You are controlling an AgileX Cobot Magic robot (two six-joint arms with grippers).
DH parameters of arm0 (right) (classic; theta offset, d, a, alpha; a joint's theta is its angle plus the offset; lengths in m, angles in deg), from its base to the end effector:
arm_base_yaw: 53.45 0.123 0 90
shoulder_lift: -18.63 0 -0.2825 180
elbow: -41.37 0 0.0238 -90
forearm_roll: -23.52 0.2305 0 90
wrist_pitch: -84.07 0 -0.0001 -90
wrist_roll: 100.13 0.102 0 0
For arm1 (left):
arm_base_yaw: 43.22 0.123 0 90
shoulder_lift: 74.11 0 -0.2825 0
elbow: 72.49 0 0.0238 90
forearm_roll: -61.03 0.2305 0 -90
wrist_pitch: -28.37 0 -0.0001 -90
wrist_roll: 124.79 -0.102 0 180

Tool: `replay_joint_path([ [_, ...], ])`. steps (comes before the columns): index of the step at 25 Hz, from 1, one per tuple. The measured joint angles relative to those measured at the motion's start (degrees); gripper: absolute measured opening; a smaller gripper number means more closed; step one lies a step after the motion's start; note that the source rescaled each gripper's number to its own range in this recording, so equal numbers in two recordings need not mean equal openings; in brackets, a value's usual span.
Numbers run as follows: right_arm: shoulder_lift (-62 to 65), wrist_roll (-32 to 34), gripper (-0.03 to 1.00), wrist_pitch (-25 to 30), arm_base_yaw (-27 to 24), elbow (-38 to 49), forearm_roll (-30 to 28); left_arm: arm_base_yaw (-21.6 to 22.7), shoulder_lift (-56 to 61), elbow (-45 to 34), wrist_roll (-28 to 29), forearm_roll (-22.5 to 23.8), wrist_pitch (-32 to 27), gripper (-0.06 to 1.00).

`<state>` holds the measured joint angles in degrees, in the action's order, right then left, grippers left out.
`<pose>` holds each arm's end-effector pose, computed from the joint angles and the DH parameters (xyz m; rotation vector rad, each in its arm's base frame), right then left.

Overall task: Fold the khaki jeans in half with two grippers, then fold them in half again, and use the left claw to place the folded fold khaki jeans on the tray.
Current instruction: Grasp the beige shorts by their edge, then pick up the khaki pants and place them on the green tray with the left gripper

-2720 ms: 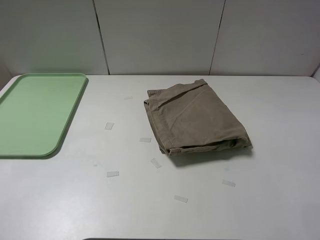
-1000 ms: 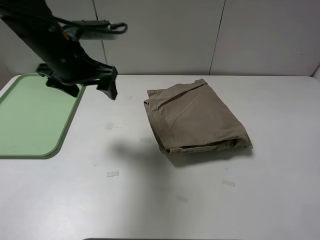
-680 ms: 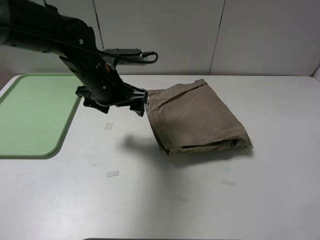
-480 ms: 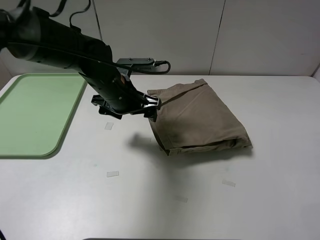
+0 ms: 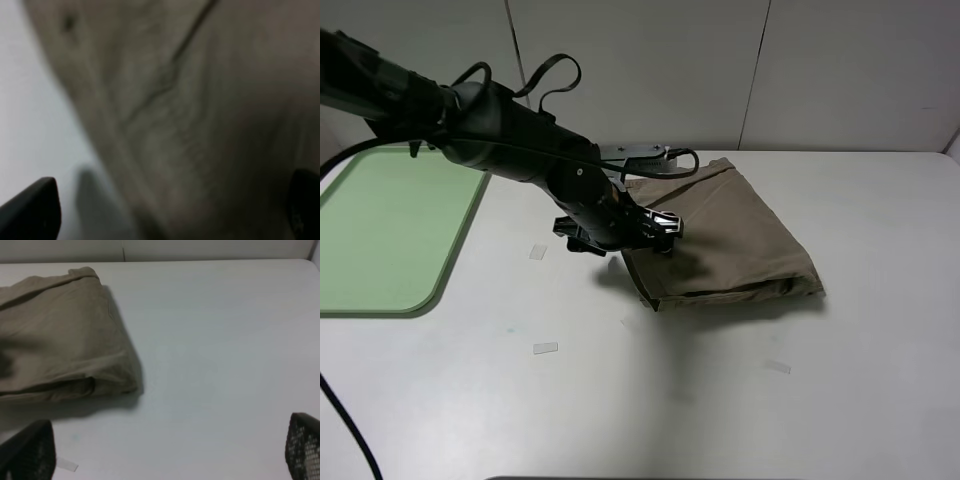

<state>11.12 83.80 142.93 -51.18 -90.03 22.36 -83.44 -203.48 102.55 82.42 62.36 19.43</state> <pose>-0.0095 -0.0021 0.2651 0.0296 2.0065 0.0451 0.3222 -0.2720 0.1155 0.3182 2.5443 -0.4605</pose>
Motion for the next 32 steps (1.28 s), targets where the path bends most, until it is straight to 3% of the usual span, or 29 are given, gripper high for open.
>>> replay_joint_path([
  [12, 0.0, 0.0, 1.0, 0.0, 0.0, 0.0, 0.0, -2.65, -4.34, 2.72, 0.64, 0.0, 4.87, 0.86],
  [15, 0.0, 0.0, 1.0, 0.0, 0.0, 0.0, 0.0, -2.72, -4.39, 2.72, 0.64, -0.02, 5.0, 0.76],
  [18, 0.0, 0.0, 1.0, 0.0, 0.0, 0.0, 0.0, -2.75, -4.39, 2.72, 0.66, -0.07, 5.12, 0.57],
  [23, 0.0, 0.0, 1.0, 0.0, 0.0, 0.0, 0.0, -2.75, -4.39, 3.05, 0.78, -0.07, 5.42, 0.12],
  [32, 0.0, 0.0, 1.0, 0.0, 0.0, 0.0, 0.0, -2.75, -3.86, 3.11, 0.7, -0.07, 3.3, 0.09],
])
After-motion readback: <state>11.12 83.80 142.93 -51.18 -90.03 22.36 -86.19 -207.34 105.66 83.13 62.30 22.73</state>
